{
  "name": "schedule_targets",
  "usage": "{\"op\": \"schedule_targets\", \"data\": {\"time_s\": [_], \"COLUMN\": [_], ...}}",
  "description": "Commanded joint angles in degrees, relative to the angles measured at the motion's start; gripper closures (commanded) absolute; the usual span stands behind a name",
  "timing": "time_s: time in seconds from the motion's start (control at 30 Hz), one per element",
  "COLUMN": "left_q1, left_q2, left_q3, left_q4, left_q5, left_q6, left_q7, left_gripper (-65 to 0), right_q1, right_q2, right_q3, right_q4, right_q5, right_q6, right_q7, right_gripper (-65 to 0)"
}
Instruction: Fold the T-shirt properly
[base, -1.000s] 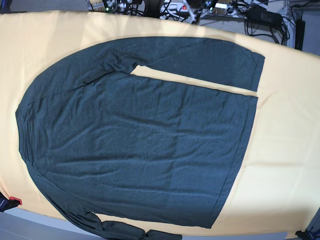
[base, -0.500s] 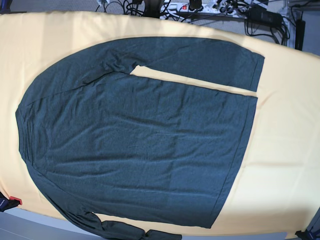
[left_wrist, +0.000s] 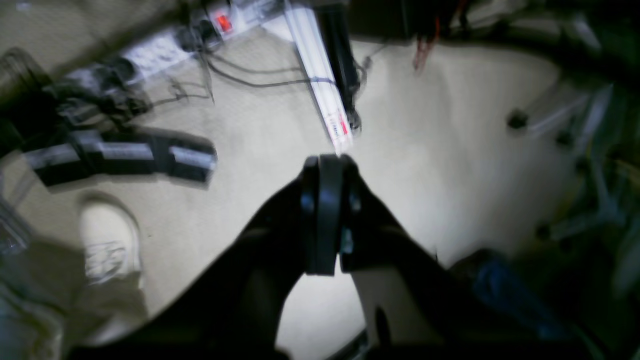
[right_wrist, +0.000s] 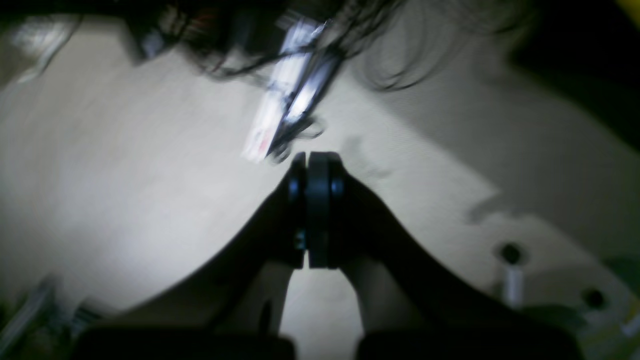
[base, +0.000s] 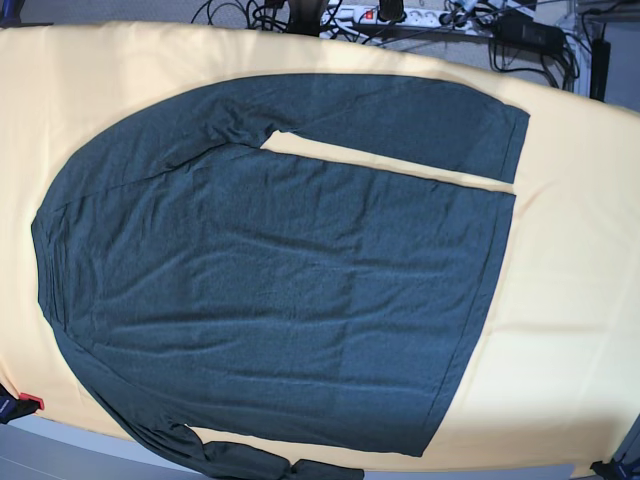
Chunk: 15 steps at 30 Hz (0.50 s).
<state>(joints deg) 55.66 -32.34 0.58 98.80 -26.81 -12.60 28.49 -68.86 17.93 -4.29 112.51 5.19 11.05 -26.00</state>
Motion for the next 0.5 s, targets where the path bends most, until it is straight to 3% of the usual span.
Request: {"op": "schedule_targets", "data": {"time_s": [0.0, 0.17, 0.27, 0.47], "left_q1": [2.34, 8.26, 10.6, 12.04], "left_q2": [-0.52, -0.48, -0.48, -0.5], "left_q3": [-2.16, -12.41, -18.25, -28.63], "left_q4": [2.82, 12.94, 17.51, 23.12], "left_q5": [-1.11, -5.49, -8.37, -14.64], "left_q6": [-1.33, -6.01, -7.08, -8.9], "left_q7": [0.46, 3.58, 4.92, 5.01], "left_gripper": [0.0, 0.0, 0.0, 0.0], "right_q1": [-2.93, -6.14, -6.14, -6.14], "right_q2": [0.0, 0.02, -0.15, -0.15], "right_q3": [0.28, 2.97, 6.12, 15.28], "right_q4": [3.28, 16.13, 21.22, 22.49], "right_q5": [0.37, -0.76, -0.28, 2.51], "right_q6": [0.0, -2.54, -3.56, -6.6], "right_q7": [0.22, -0.33, -6.86, -4.57], "right_gripper": [0.0, 0.0, 0.0, 0.0]}}
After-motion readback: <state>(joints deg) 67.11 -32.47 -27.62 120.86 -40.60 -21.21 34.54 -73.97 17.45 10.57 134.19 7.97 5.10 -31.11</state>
